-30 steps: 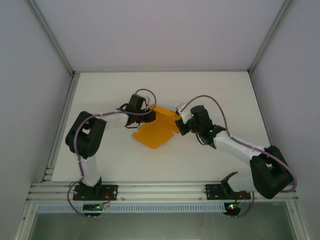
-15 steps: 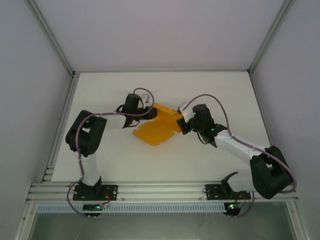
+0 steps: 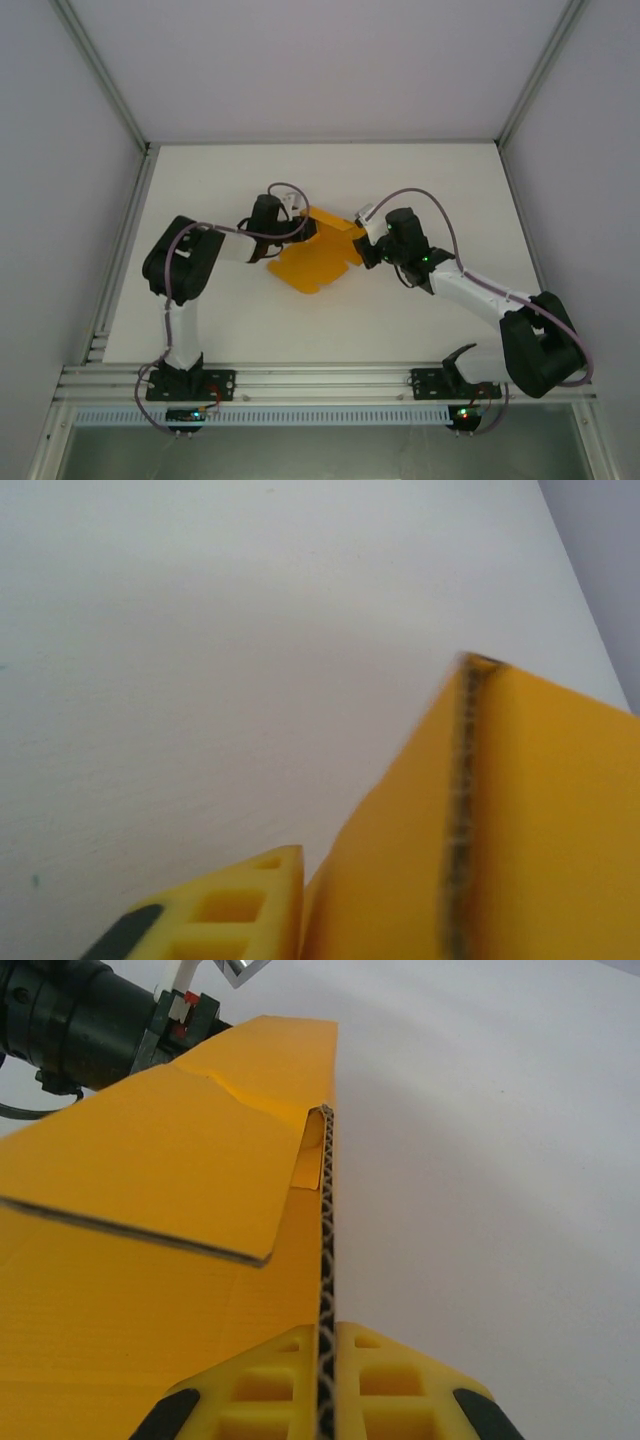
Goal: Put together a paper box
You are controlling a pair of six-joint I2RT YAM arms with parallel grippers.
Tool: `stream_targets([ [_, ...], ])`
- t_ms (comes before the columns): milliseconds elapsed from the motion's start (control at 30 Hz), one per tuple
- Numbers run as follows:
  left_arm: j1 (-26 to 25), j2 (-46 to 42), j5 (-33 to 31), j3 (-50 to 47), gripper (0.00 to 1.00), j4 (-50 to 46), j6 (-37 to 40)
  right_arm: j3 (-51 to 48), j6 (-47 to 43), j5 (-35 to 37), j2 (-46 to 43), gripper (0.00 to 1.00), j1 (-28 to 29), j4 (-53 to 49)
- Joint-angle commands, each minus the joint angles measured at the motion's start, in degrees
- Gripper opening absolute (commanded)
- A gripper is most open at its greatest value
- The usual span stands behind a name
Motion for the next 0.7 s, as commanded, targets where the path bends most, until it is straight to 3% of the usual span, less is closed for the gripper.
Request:
stream_targets([
  [0, 0.06, -0.09, -9.84, 1.61, 0.09, -2.72, -2.29, -0.39, 0.41, -0.57, 0.82, 0.0, 0.02, -6.72],
  [67, -1.16, -1.09, -18.18, 3.41, 0.0, -10.33, -1.47, -0.37, 0.41, 0.34, 0.72, 0.0, 0.04, -6.41],
  [167, -3.4, -1.08, -31.04, 8.01, 0.0, -24.49, 0.65, -0.29, 1.16, 1.27, 0.81, 0.0, 0.1, -6.75],
  [333, -4.24, -0.6, -40.09, 10.65, 0.0, -34.75, -1.49, -0.51, 1.45, 3.34, 0.41, 0.0, 0.46, -6.19],
  [433, -4.52, -1.18, -40.03, 10.56, 0.0, -35.06, 0.22, -0.81, 1.45, 1.96, 0.12, 0.0, 0.46, -6.02],
  [533, -4.61, -3.4, -33.04, 7.15, 0.0, -27.48, 5.3, -0.47, 1.76, 2.61, 0.2, 0.0, 0.37, -6.23],
  [633, -4.98, -6.35, -28.69, 5.36, 0.0, -23.74, 8.29, 0.21, 3.1, 6.73, -0.44, 0.22, -0.02, -6.35],
  [667, -4.99, -7.18, -28.13, 5.08, 0.0, -23.58, 8.42, 0.62, 3.15, 7.92, -0.97, 0.38, -0.2, -6.69],
])
